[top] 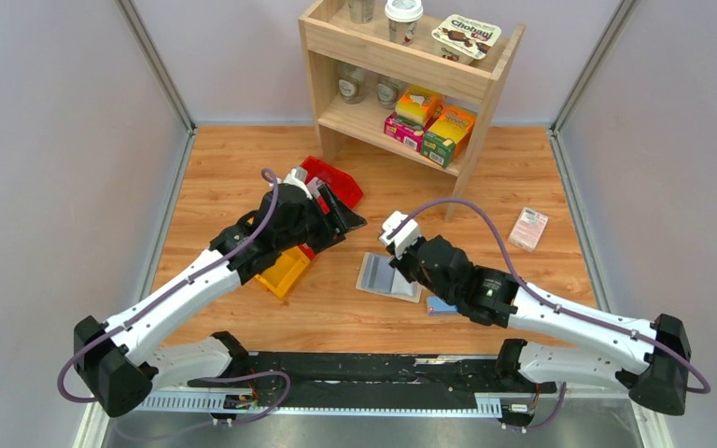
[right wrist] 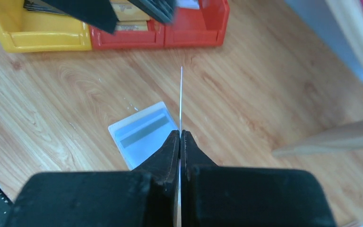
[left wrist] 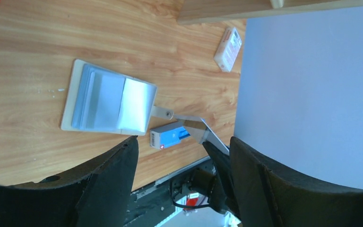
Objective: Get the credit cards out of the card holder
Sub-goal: Place the credit card in the storage box.
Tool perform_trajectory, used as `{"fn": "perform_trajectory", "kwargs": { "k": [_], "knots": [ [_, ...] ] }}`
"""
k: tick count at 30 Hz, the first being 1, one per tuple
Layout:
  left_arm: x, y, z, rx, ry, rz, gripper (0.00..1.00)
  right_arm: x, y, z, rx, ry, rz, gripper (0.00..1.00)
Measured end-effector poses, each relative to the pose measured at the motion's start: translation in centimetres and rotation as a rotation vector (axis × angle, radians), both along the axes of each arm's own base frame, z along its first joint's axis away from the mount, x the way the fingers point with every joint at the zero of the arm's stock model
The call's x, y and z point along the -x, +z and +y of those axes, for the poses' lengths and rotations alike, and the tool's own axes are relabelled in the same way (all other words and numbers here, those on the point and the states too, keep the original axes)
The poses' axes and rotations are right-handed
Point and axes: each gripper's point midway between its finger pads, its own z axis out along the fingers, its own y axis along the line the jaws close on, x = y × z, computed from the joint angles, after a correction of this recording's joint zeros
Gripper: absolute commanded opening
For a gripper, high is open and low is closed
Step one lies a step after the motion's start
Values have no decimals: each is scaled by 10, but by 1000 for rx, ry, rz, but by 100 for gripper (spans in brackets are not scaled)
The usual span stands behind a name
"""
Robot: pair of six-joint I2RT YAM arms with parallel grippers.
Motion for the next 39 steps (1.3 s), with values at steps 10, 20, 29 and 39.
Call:
{"fn": "perform_trajectory", "kwargs": {
  "k": [10, 20, 29, 39],
  "knots": [
    [1, -2, -15, 100, 1, 80, 79, 10, 14, 33, 116, 78, -218, 1],
    [8, -19, -25, 127, -16, 149, 43, 12, 19, 44, 157, 89, -296, 1],
    [8, -25, -27, 138, -10, 151, 0, 12, 6, 46, 194, 100, -298, 18],
    [-13, -45, -6, 38, 13, -5, 0, -10, 1, 19, -8, -35, -87, 100]
  ]
}}
